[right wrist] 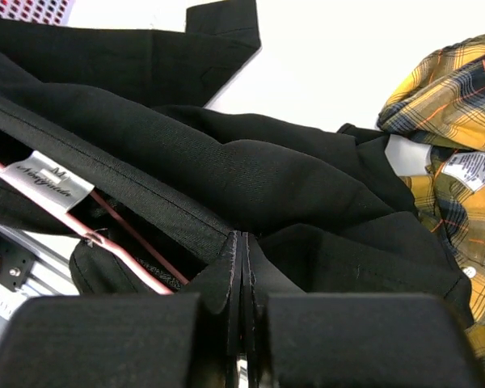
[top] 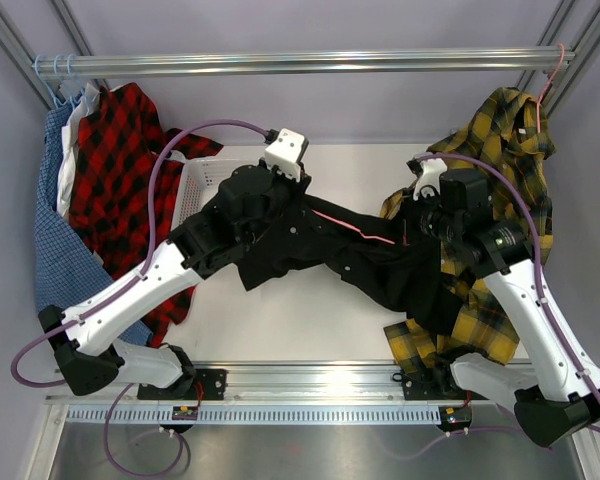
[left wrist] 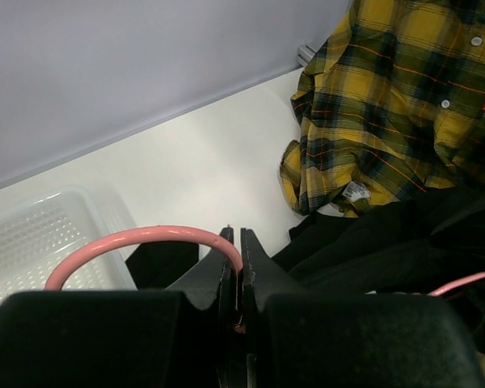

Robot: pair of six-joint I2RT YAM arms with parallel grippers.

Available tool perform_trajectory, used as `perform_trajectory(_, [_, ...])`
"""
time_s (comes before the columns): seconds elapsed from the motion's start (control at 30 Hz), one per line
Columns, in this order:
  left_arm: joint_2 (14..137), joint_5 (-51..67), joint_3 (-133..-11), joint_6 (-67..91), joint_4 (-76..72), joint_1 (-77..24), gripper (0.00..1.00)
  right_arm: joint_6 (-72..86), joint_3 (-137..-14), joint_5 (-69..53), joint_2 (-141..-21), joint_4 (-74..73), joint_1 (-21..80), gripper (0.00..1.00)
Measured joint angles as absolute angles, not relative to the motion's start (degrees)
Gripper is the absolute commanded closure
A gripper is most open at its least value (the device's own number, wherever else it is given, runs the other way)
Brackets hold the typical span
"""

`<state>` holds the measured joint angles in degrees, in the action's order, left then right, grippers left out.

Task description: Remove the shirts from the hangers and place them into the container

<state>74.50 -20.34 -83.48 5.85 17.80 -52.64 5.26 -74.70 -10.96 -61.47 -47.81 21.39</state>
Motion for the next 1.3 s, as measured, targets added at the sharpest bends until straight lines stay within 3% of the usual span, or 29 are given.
perform_trajectory(0.57, [74.7,-33.4,-85.4,13.1,16.4,-52.1,1.0,13.4,-61.2,-5.2,-50.7,-50.5,21.3,0.89])
perform_trajectory(0.77, [76.3,-30.9,-86.8,15.0,14.8,-52.1,1.0,14.8,-62.2,-5.2,-50.2,-51.5,21.3,0.64])
perform_trajectory(0.8, [76.7,-29.8,-86.8,15.0,14.4,-52.1,1.0,14.5,-63.6,-5.1,-50.0,-52.6,21.3,0.56])
perform_trajectory(1.03, [80.3,-23.7,-86.9,14.9,13.1,-52.4,1.0,10.6,-80.2,-5.0,-46.9,-60.0,21.3,0.27])
perform_trajectory(1.3, [84.3,-17.6,-89.2,14.1,12.3,-55.0,1.0,5.5,-86.8,-7.5,-46.0,-64.4,21.3,0.18])
